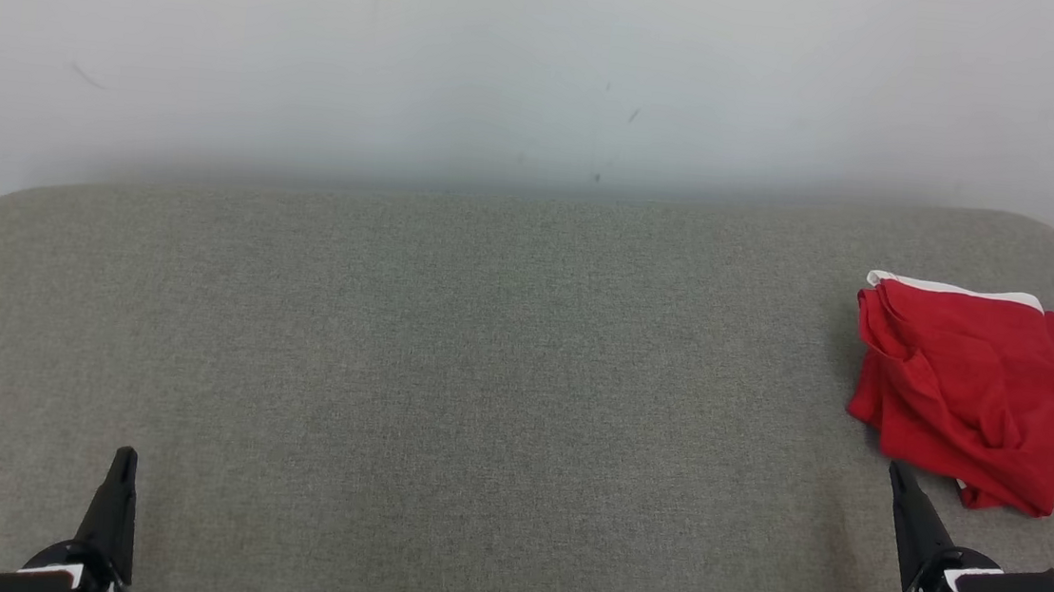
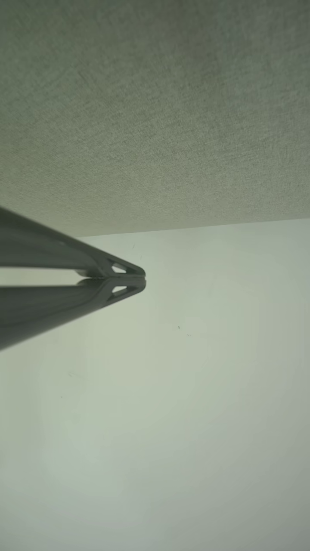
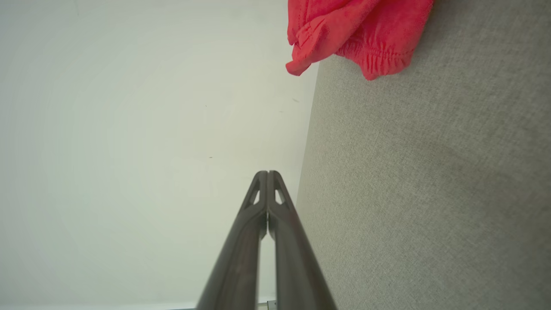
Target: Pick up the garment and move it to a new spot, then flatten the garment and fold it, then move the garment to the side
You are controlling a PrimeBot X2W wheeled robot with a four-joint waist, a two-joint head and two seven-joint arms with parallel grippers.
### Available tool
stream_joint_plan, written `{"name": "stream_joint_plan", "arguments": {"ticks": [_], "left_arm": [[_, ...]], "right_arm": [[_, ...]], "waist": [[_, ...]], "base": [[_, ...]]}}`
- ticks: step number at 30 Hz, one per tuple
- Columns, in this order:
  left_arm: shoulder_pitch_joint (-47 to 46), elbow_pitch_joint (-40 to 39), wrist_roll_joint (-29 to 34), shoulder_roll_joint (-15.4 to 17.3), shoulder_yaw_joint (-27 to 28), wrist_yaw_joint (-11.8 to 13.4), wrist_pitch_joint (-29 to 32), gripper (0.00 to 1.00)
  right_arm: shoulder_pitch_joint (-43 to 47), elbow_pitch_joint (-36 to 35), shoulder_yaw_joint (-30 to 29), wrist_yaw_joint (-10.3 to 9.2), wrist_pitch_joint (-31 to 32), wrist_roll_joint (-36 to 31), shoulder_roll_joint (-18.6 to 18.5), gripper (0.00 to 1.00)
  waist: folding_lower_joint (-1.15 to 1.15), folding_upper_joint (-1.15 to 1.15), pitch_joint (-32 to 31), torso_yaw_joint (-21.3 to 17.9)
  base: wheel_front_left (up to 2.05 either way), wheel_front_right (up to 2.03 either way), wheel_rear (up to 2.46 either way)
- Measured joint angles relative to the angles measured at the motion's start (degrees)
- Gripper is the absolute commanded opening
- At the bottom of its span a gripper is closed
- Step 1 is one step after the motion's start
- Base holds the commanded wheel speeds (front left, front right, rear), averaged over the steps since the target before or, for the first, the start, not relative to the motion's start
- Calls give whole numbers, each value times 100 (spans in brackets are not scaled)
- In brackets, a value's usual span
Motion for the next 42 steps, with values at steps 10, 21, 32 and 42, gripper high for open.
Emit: {"name": "stream_joint_plan", "arguments": {"ticks": [10, 21, 32, 42], "left_arm": [[0, -1, 0, 0, 0, 0, 0, 0], [0, -1, 0, 0, 0, 0, 0, 0], [0, -2, 0, 0, 0, 0, 0, 0], [0, -2, 0, 0, 0, 0, 0, 0]], "right_arm": [[0, 0, 0, 0, 0, 0, 0, 0], [0, -1, 0, 0, 0, 0, 0, 0], [0, -2, 0, 0, 0, 0, 0, 0], [0, -2, 0, 0, 0, 0, 0, 0]], "waist": [[0, 0, 0, 0], [0, 0, 1, 0], [0, 0, 1, 0], [0, 0, 1, 0]], "base": [[0, 0, 0], [0, 0, 0], [0, 0, 0], [0, 0, 0]]}}
